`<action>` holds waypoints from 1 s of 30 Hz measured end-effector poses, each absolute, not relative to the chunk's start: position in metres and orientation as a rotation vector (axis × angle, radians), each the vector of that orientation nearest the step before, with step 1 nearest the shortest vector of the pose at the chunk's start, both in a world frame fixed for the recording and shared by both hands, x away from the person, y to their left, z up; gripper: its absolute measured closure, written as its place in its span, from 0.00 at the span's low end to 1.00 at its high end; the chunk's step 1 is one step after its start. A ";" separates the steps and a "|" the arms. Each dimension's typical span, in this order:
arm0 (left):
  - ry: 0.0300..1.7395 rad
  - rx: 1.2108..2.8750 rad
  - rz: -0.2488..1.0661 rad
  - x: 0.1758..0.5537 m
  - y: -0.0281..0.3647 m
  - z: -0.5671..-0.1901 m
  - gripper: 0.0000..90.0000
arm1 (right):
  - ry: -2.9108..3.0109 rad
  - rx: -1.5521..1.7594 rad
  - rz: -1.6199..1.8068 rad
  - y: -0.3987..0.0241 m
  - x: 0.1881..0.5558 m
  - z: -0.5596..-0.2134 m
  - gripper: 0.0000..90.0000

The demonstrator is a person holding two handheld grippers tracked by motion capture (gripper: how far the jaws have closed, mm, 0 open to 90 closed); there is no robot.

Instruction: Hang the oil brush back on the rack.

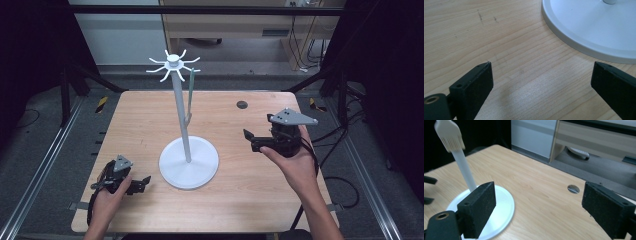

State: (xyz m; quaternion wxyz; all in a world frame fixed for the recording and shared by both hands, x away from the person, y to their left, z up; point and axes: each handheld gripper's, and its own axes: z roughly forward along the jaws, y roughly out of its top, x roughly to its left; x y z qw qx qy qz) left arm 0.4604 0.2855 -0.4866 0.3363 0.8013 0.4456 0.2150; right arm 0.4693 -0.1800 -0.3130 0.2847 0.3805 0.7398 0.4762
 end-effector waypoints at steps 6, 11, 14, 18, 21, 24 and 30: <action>1.161 2.090 0.560 0.460 0.285 -0.487 0.04 | 2.005 1.036 1.208 -0.185 0.467 -0.334 0.11; 1.161 2.092 0.561 0.460 0.285 -0.487 0.04 | 2.030 1.051 1.172 -0.186 0.464 -0.352 0.09; 1.161 2.091 0.562 0.460 0.285 -0.487 0.04 | 2.033 1.072 1.172 -0.187 0.464 -0.362 0.08; 1.161 2.091 0.563 0.460 0.285 -0.487 0.04 | 2.048 1.092 1.168 -0.187 0.463 -0.375 0.08; 1.162 2.084 0.564 0.460 0.285 -0.487 0.04 | 2.057 1.115 1.166 -0.187 0.462 -0.387 0.08; 1.162 2.087 0.565 0.460 0.285 -0.486 0.04 | 2.066 1.137 1.162 -0.187 0.463 -0.396 0.08; 1.161 2.088 0.565 0.460 0.286 -0.486 0.04 | 2.084 1.199 1.153 -0.186 0.470 -0.415 0.07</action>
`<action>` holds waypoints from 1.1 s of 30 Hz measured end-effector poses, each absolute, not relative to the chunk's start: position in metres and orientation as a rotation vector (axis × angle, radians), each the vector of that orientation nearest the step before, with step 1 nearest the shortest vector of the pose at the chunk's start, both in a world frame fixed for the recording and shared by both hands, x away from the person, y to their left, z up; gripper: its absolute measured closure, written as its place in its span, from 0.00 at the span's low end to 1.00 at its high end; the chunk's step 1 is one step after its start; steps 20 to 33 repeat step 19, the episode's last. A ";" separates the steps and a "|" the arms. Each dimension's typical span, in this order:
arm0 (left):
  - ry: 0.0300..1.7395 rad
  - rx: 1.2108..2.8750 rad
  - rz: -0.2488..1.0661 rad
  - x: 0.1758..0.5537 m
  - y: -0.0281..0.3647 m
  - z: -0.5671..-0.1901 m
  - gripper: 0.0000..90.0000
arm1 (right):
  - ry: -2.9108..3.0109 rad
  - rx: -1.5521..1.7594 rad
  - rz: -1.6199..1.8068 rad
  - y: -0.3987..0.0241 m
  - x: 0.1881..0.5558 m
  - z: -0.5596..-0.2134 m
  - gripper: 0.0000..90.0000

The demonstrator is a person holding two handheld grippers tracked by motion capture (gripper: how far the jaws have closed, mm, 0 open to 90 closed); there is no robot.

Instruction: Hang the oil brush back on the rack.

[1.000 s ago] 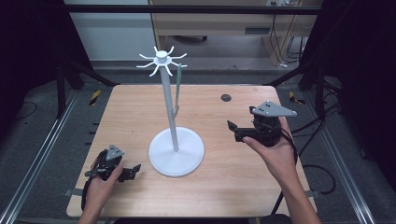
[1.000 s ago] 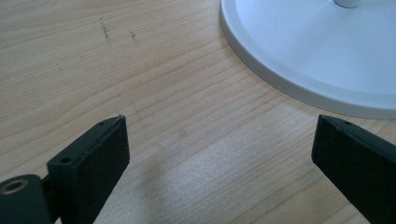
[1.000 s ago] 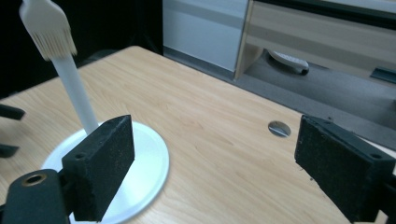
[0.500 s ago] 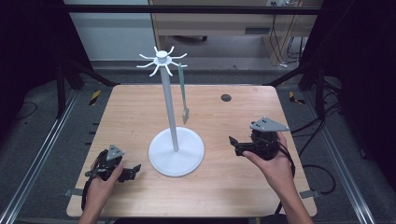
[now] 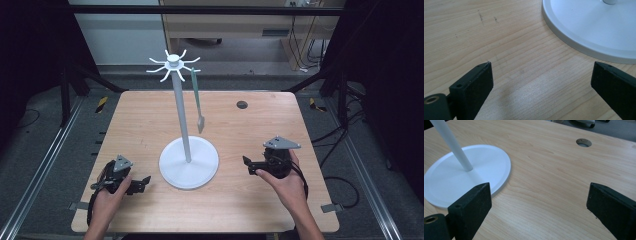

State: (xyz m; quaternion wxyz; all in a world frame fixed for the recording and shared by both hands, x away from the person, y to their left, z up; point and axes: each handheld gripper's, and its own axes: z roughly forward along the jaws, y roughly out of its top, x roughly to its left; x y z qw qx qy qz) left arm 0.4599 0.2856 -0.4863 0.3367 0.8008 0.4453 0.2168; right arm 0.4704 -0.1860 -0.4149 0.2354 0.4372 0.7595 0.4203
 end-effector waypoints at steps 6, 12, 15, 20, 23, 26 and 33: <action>1.160 2.092 0.571 0.460 0.286 -0.486 0.04 | 2.100 1.234 1.140 -0.186 0.479 -0.430 0.08; 1.162 2.086 0.568 0.460 0.286 -0.486 0.04 | 2.103 1.279 1.136 -0.186 0.485 -0.451 0.12; 1.163 2.081 0.568 0.461 0.286 -0.485 0.04 | 2.109 1.320 1.109 -0.187 0.487 -0.464 0.14; 1.160 2.082 0.569 0.462 0.286 -0.485 0.04 | 2.148 1.323 1.075 -0.184 0.484 -0.472 0.15; 1.160 2.082 0.569 0.462 0.286 -0.485 0.04 | 2.148 1.323 1.075 -0.184 0.484 -0.472 0.15; 1.160 2.082 0.569 0.462 0.286 -0.485 0.04 | 2.148 1.323 1.075 -0.184 0.484 -0.472 0.15; 1.160 2.082 0.569 0.462 0.286 -0.485 0.04 | 2.148 1.323 1.075 -0.184 0.484 -0.472 0.15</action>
